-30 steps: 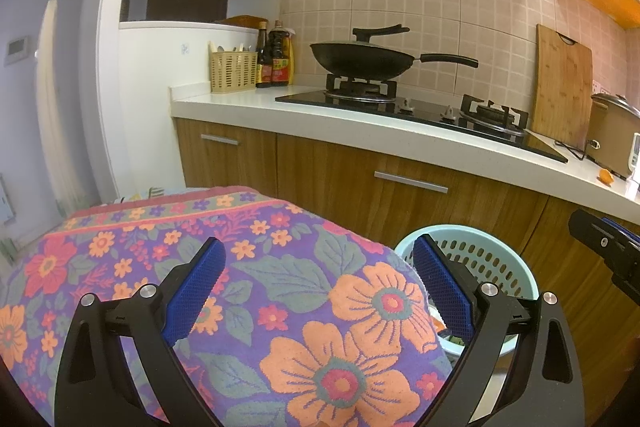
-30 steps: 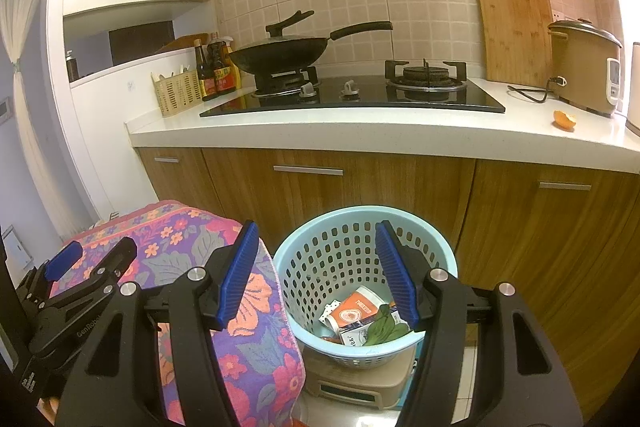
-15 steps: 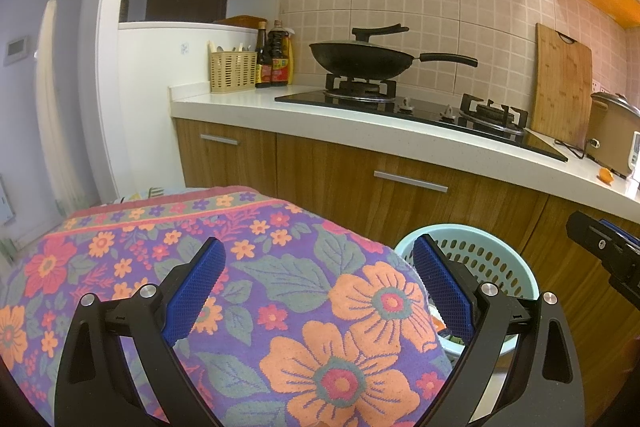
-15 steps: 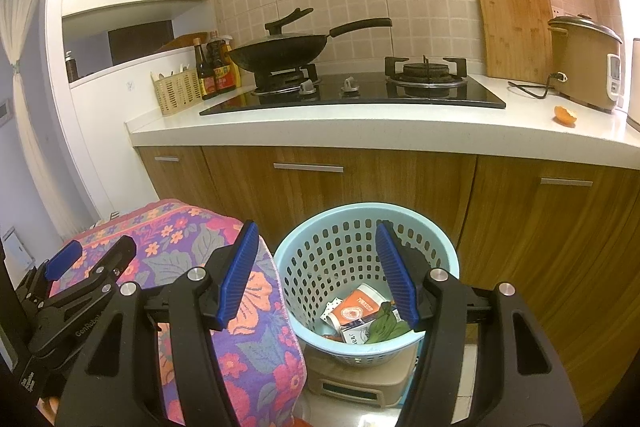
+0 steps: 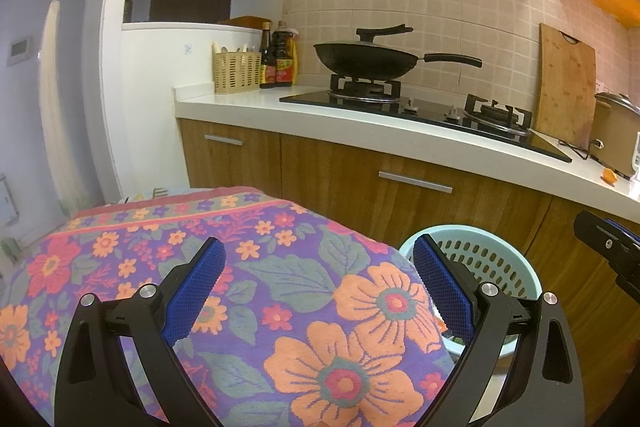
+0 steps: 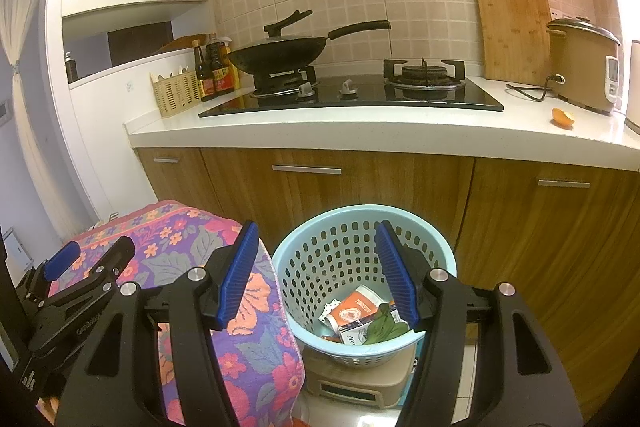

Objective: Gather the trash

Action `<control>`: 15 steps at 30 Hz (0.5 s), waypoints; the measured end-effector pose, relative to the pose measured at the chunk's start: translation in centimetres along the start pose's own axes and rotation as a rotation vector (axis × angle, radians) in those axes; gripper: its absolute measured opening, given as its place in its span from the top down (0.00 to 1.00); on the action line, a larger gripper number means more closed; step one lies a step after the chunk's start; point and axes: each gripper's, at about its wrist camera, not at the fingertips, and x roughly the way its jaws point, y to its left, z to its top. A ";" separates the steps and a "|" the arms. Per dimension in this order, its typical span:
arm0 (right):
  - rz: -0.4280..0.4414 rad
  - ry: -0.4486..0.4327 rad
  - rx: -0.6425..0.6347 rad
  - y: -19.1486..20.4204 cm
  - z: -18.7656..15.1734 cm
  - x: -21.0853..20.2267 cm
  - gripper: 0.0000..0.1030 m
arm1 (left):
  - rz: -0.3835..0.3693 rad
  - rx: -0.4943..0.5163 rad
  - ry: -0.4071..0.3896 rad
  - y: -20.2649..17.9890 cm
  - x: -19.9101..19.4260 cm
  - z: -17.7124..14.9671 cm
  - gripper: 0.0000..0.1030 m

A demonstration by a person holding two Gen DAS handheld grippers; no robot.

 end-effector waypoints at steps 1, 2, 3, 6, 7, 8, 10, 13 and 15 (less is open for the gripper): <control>0.001 0.000 0.000 0.0 0.0 0.0 0.45 | 0.003 -0.002 0.001 0.1 0.0 0.0 0.10; 0.000 -0.001 -0.001 0.0 0.0 0.0 0.45 | 0.009 -0.003 0.000 0.1 0.0 0.0 0.10; -0.001 0.000 0.000 0.0 0.0 0.0 0.45 | 0.011 -0.003 -0.002 0.1 0.0 0.0 0.10; 0.002 0.003 0.004 -0.1 -0.1 0.0 0.45 | 0.023 0.005 -0.021 0.0 -0.3 0.0 0.10; 0.001 0.003 0.004 -0.1 -0.1 0.0 0.45 | 0.028 0.010 -0.024 -0.1 -0.4 0.0 0.10; 0.001 0.004 0.005 -0.1 -0.1 0.0 0.45 | 0.028 0.012 -0.023 -0.2 -0.4 0.0 0.10; 0.002 0.005 0.006 -0.2 -0.2 0.0 0.45 | 0.015 0.003 -0.007 -0.1 -0.3 -0.1 0.09; -0.001 0.004 0.001 -0.2 -0.1 0.0 0.45 | 0.009 -0.024 0.011 0.3 -0.1 0.0 0.09; 0.000 0.004 0.003 -0.3 -0.1 0.0 0.45 | 0.011 -0.034 0.010 0.5 -0.1 0.1 0.09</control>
